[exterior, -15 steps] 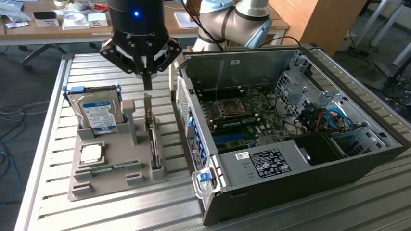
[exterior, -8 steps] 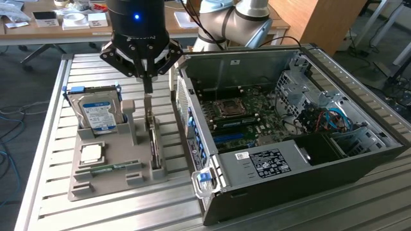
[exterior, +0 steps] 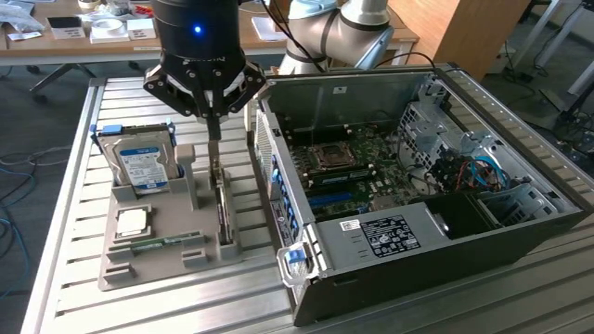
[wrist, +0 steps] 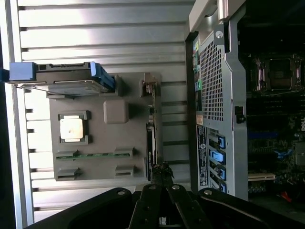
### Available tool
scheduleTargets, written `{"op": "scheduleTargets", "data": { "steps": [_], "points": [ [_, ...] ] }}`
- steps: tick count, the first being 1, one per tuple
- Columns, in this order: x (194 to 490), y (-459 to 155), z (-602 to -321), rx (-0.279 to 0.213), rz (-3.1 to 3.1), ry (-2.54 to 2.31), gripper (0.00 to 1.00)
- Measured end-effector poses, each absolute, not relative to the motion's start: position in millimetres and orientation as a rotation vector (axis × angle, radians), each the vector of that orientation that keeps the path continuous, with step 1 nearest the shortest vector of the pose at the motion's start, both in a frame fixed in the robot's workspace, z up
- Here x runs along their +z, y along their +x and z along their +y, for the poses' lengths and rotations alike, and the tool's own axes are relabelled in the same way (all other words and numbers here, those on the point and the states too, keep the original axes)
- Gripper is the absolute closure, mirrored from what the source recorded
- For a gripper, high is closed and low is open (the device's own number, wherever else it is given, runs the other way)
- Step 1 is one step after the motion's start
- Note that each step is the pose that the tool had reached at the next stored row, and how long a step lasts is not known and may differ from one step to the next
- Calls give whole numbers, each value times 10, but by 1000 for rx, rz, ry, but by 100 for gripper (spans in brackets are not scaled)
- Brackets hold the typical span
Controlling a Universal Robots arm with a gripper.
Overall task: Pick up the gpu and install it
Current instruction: 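Reach for the gpu, then pick up the gpu and move the gpu toward the slot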
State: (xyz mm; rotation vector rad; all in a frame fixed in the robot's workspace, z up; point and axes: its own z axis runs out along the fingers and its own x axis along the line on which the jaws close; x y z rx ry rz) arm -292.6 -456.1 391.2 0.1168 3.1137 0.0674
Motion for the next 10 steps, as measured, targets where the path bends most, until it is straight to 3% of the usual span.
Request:
{"op": "scheduleTargets", "data": {
  "steps": [10],
  "points": [
    [3911, -2930, -4566, 67, 3114, 117, 89]
  ]
}}
